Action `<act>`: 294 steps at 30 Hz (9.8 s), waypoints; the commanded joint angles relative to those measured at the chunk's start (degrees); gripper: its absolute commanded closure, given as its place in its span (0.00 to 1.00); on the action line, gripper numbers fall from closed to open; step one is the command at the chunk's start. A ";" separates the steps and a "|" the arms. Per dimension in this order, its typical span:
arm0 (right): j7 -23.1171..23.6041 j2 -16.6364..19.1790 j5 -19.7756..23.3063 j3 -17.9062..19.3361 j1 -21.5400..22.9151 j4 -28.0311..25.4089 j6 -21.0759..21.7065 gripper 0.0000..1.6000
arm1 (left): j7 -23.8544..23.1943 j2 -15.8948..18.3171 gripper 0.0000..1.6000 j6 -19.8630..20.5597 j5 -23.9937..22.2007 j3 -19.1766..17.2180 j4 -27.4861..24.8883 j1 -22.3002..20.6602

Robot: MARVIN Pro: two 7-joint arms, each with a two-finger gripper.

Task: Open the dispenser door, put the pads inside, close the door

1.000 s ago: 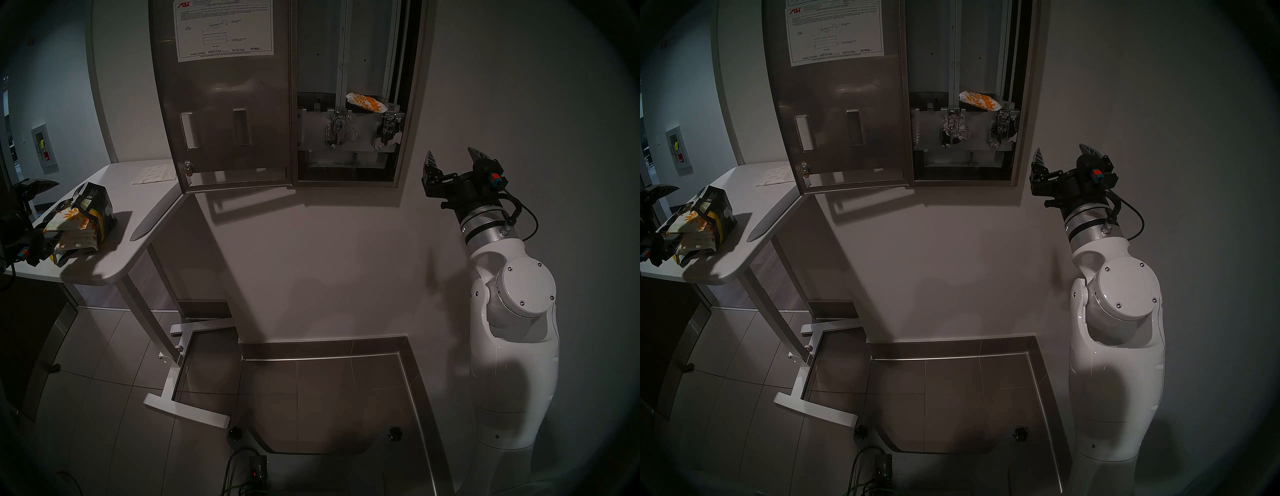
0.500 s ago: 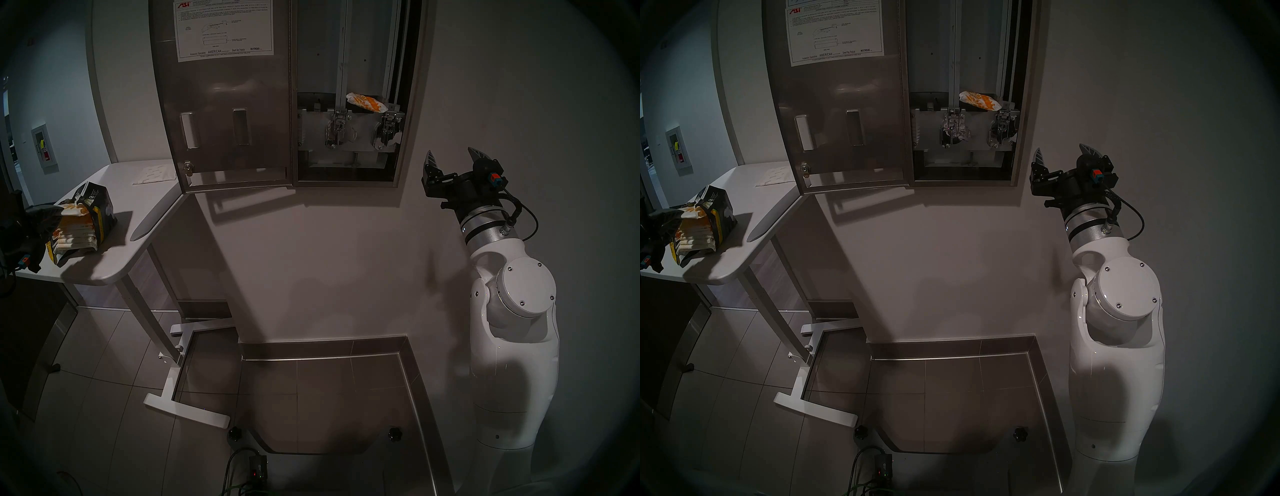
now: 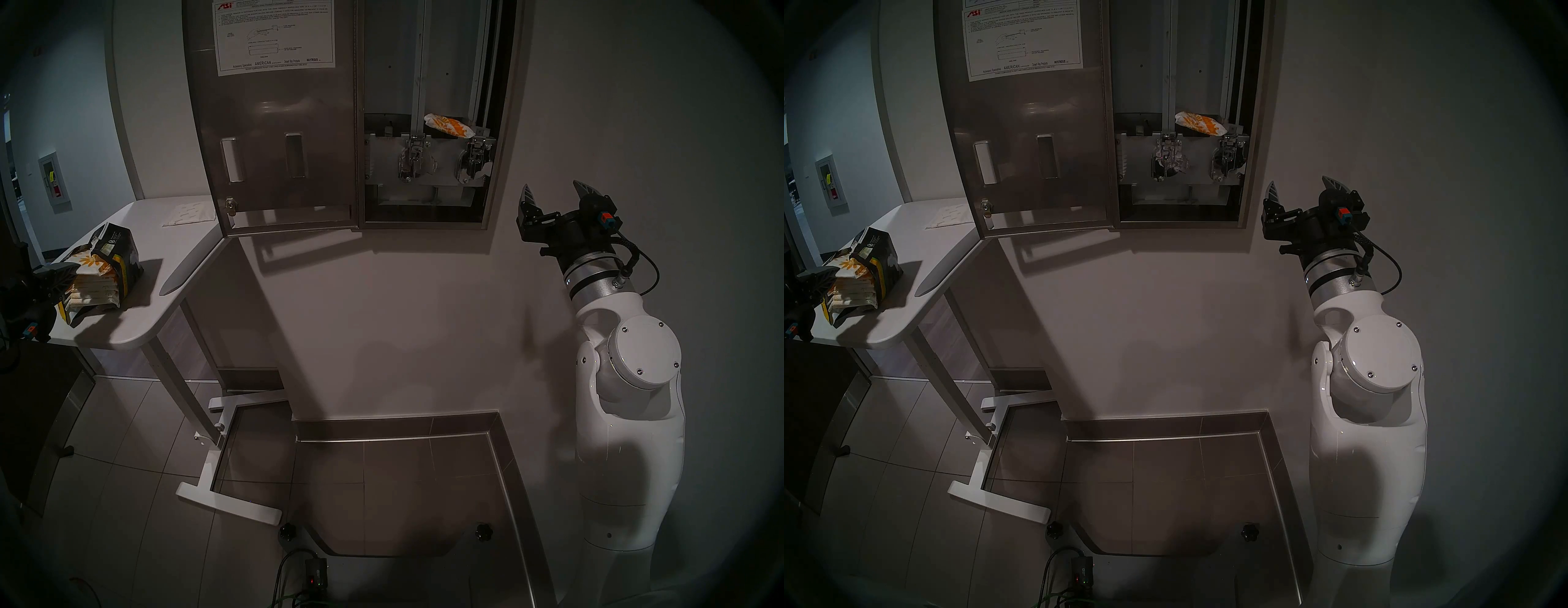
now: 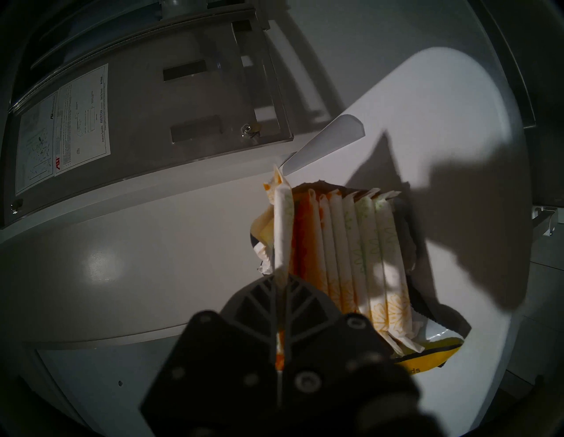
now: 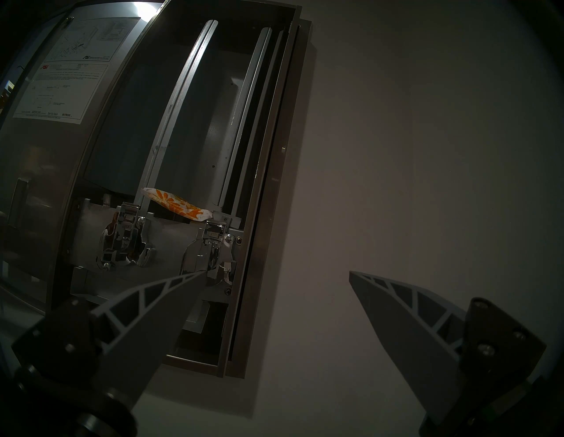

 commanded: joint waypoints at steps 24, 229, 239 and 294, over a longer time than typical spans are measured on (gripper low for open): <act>-0.08 -0.02 0.17 -0.08 0.39 -0.64 -0.14 0.00 | -18.17 -1.05 1.00 15.11 -25.41 -6.47 -5.91 0.44; 2.72 2.70 1.46 -0.83 0.52 -0.97 -0.33 0.00 | 7.49 -5.81 1.00 -13.15 5.70 46.85 -10.22 -31.53; 9.97 9.05 -0.97 -1.58 1.60 -1.51 -3.64 0.00 | 7.77 -5.98 1.00 -13.70 5.42 45.14 -9.67 -29.82; 27.96 19.67 -8.94 -7.82 14.91 7.24 -38.63 0.00 | 7.27 -6.81 1.00 -12.73 6.28 44.92 -10.67 -28.82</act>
